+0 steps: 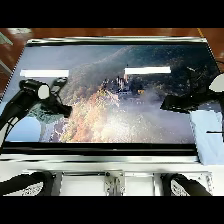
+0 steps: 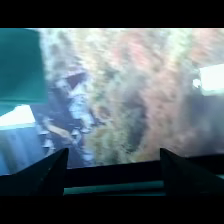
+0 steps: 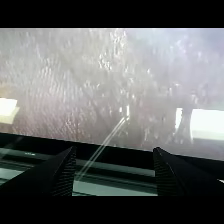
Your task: Fold the shirts.
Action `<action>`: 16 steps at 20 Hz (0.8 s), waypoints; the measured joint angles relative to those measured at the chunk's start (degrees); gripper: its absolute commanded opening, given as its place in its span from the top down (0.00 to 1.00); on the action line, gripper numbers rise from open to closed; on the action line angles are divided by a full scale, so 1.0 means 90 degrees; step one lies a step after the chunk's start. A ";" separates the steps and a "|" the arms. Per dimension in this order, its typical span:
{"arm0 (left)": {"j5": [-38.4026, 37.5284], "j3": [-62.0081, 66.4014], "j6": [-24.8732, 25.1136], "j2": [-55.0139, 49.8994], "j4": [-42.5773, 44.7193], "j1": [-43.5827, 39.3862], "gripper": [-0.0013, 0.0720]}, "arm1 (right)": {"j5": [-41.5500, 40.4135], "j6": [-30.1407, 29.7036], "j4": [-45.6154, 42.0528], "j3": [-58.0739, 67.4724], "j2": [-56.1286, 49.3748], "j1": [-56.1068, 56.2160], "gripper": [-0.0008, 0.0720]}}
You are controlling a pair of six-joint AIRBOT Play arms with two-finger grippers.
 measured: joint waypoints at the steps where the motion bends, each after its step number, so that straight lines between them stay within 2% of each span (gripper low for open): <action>1: 0.0056 0.0010 -0.0274 -0.0007 0.0211 0.0277 0.07 | -0.0058 -0.0034 -0.0100 0.0000 0.0000 0.0000 0.17; 4: 0.0245 0.0022 -0.0894 -0.0102 0.0342 0.1396 0.05 | -0.0202 -0.0102 -0.0301 0.0000 0.0000 0.0000 0.17; 7: 0.0634 0.0027 -0.1144 -0.0333 -0.0204 0.2212 0.05 | -0.0323 -0.0143 -0.0398 0.0000 0.0000 0.0000 0.17; 11: 0.1416 0.0029 -0.1277 -0.0913 -0.0835 0.2623 0.04 | -0.0505 -0.0182 -0.0444 0.0000 0.0000 0.0000 0.17; 14: 0.1715 0.0029 -0.1234 -0.1413 -0.1178 0.2713 0.09 | -0.0585 -0.0182 -0.0454 0.0000 0.0000 0.0000 0.17; 15: 0.1761 0.0029 -0.1154 -0.1559 -0.1270 0.2735 0.37 | -0.0580 -0.0182 -0.0457 0.0000 0.0000 0.0000 0.17; 16: 0.1795 0.0029 -0.1083 -0.1666 -0.1341 0.2747 0.90 | -0.0593 -0.0182 -0.0457 0.0000 0.0000 0.0000 0.17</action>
